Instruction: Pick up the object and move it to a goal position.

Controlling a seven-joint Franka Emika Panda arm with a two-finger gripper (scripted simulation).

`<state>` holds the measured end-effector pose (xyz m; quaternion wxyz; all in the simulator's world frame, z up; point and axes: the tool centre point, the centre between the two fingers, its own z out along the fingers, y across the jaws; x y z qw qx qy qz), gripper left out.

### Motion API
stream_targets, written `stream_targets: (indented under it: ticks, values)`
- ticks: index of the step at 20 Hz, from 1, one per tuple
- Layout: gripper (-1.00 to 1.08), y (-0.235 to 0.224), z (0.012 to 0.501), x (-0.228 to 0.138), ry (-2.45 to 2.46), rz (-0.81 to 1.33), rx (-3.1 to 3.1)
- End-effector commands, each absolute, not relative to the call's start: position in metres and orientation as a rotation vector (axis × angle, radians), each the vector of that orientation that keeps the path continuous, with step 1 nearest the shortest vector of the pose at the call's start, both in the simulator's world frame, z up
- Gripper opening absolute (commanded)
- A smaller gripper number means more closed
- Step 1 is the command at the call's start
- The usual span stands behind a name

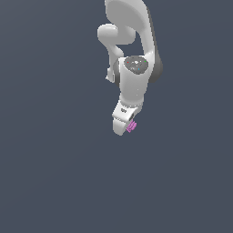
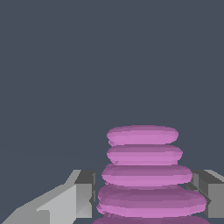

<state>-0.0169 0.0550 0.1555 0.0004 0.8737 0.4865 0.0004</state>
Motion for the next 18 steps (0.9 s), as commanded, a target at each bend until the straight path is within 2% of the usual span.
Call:
stream_targets:
  ticks: [1,10,18]
  values:
    - [-1.0,0.075,0.177,-0.008,1.528,0.001,2.745]
    - [-1.0,0.14,0.243,0.023,1.528,0.001,2.745]
    - [-1.0,0.178,0.284,0.044,1.526,0.0,2.746]
